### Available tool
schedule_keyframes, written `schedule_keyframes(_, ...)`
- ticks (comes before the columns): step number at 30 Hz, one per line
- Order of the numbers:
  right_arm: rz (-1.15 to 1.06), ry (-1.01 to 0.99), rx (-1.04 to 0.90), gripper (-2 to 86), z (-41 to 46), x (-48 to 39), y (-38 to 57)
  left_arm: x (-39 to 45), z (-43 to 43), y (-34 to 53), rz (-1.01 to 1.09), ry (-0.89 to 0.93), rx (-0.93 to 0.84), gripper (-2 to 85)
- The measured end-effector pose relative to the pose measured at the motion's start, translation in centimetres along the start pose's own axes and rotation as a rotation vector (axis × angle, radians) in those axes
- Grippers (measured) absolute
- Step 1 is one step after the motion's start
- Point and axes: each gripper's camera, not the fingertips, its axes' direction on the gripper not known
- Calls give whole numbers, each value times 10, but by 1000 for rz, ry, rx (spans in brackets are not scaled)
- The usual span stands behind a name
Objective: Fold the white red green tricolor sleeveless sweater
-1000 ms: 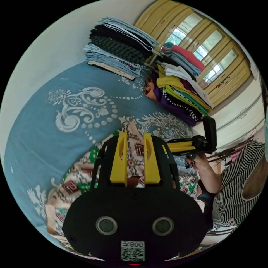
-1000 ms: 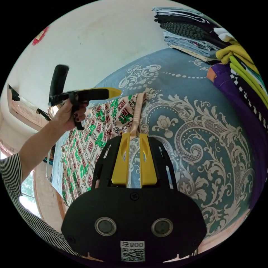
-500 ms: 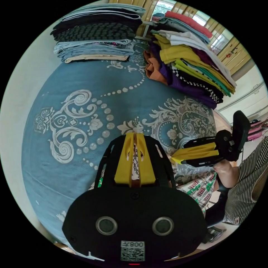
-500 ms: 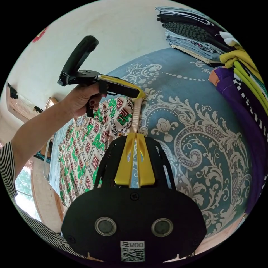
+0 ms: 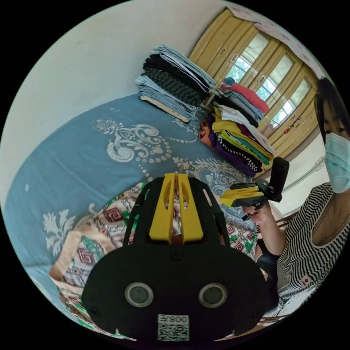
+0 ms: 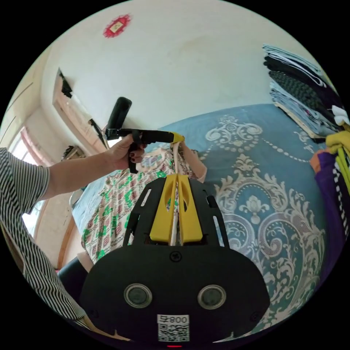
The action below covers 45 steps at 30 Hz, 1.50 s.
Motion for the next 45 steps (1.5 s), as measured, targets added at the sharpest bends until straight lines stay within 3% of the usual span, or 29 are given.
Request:
schedule_keyframes(2, -20, -116, -70, 3, 15, 1, -2, -14, -2, 13, -48, 11, -5, 14)
schedule_keyframes(11, -134, -109, -350, 3, 69, -20, -6, -57, -12, 55, -191, -15, 22, 29)
schedule_keyframes(19, -119, -272, -207, 3, 48, -7, -10, -50, -4, 43, -81, 62, 24, 52)
schedule_keyframes(23, -99, -243, -268, 3, 65, -3, -11, -52, 3, 42, -84, 70, -25, 56)
schedule_keyframes(27, -123, -170, -335, 5, 83, -11, -14, -68, 12, 52, -171, 174, -86, 68)
schedule_keyframes(34, -148, -143, -404, 22, 99, -14, -18, -111, 27, 63, -403, 386, -17, 91)
schedule_keyframes(39, -163, -153, -424, 45, 103, -14, -20, -124, 30, 69, -442, 426, -2, 29)
schedule_keyframes(45, -131, -299, -323, 48, 81, 0, -24, -136, 18, 93, -502, 399, 17, 10)
